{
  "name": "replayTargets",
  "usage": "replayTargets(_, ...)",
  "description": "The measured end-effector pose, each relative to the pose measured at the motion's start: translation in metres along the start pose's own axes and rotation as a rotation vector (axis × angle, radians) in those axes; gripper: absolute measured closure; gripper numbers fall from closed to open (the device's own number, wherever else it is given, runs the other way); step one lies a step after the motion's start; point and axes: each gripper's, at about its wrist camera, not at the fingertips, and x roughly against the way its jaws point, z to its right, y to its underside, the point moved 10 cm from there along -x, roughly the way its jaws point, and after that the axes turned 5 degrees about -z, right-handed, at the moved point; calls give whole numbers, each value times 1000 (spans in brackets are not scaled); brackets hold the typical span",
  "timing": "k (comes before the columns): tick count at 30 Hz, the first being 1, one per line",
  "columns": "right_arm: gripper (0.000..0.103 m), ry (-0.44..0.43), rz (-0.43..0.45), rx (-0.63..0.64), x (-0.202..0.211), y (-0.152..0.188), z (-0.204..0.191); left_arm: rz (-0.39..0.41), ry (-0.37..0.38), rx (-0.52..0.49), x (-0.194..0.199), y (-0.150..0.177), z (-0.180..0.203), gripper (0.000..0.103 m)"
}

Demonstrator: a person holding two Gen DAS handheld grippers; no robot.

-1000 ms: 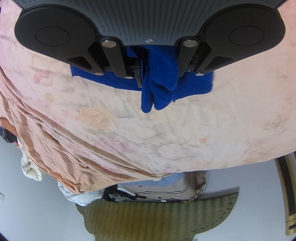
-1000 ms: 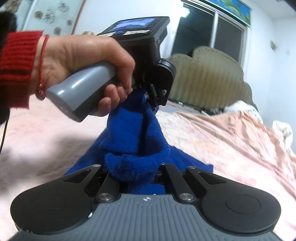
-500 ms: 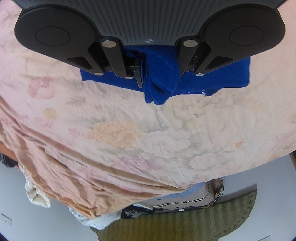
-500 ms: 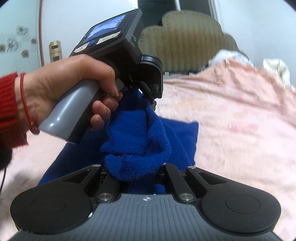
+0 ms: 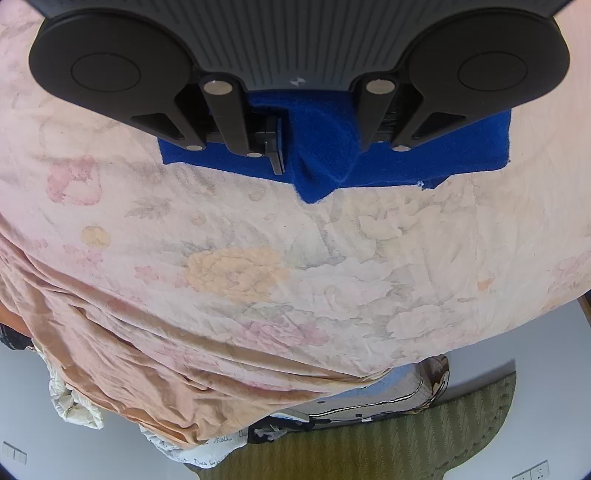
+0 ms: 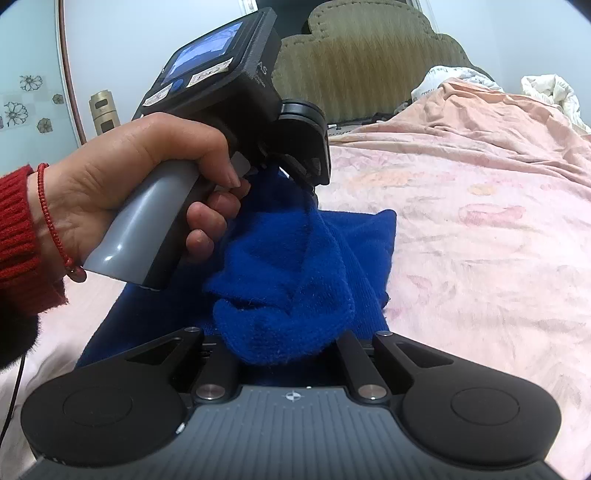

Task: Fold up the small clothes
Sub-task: 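Lift the gripped sweater with both grippers and fold it over onto itself, then open both grippers and release the folded sweater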

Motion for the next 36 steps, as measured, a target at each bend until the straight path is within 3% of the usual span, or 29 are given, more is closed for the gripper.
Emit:
replayTargets(9, 96, -31, -16, -48, 0, 4, 3, 13, 21, 28, 8, -15, 2, 82)
replayTargets(11, 96, -38, -18, -58, 0, 4, 4, 35, 42, 65, 16, -26, -3, 71)
replayTargets(13, 95, -49, -21, -73, 0, 4, 5, 63, 66, 119, 27, -35, -13, 39)
replayTargets(15, 91, -63, -22, -98, 0, 4, 8, 107, 88, 185, 42, -39, -27, 26)
replayTargets(22, 88, -116, -31, -171, -2, 4, 16, 166, 75, 187, 75, -23, -58, 25)
replayTargets(24, 88, -122, -35, -178, -3, 4, 17, 222, 65, 222, 86, -32, -68, 14)
replayTargets(25, 88, -123, -35, -180, -3, 5, 18, 244, 71, 250, 89, -37, -73, 9)
replayTargets(31, 87, -135, -35, -199, -4, 5, 22, 230, 149, 283, 91, -42, -73, 9)
replayTargets(33, 87, -145, -35, -216, -4, 5, 24, 233, 85, 236, 91, -31, -76, 9)
replayTargets(36, 86, -160, -35, -243, -5, 6, 28, 171, -14, 198, 79, -5, -89, 9)
